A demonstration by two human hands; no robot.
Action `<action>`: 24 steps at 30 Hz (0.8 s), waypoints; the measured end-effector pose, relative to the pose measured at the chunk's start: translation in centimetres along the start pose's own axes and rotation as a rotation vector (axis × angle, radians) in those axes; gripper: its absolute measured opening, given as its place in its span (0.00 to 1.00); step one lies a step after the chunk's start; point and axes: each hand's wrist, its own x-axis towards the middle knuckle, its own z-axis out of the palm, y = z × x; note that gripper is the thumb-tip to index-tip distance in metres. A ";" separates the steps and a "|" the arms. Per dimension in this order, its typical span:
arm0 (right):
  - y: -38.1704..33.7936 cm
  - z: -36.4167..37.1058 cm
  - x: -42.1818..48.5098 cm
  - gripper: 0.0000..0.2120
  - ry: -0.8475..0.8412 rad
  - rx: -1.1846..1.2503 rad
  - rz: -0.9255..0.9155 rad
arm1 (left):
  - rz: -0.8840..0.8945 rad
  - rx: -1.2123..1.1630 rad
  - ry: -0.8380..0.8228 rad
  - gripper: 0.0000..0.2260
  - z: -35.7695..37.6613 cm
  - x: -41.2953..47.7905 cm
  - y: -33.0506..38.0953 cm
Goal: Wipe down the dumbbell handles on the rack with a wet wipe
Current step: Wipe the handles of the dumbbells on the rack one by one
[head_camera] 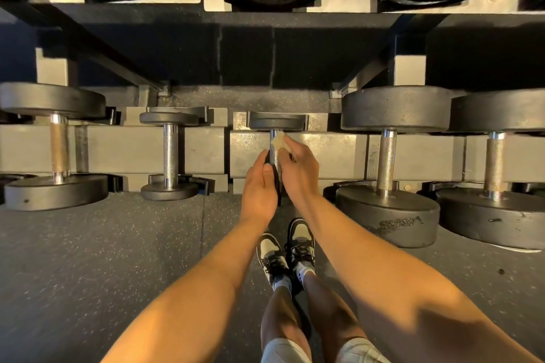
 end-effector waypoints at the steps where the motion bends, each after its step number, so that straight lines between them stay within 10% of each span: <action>1: 0.0 0.3 0.4 0.18 -0.001 0.026 0.005 | 0.011 0.021 -0.007 0.20 0.0 0.0 -0.2; 14: 3.1 -1.2 -3.1 0.13 -0.076 -0.294 0.094 | -0.058 -0.053 0.051 0.18 0.3 -2.6 -1.1; 24: 0.4 -0.2 -4.4 0.12 -0.168 0.040 0.110 | -0.104 -0.222 0.128 0.09 -1.3 -1.8 1.1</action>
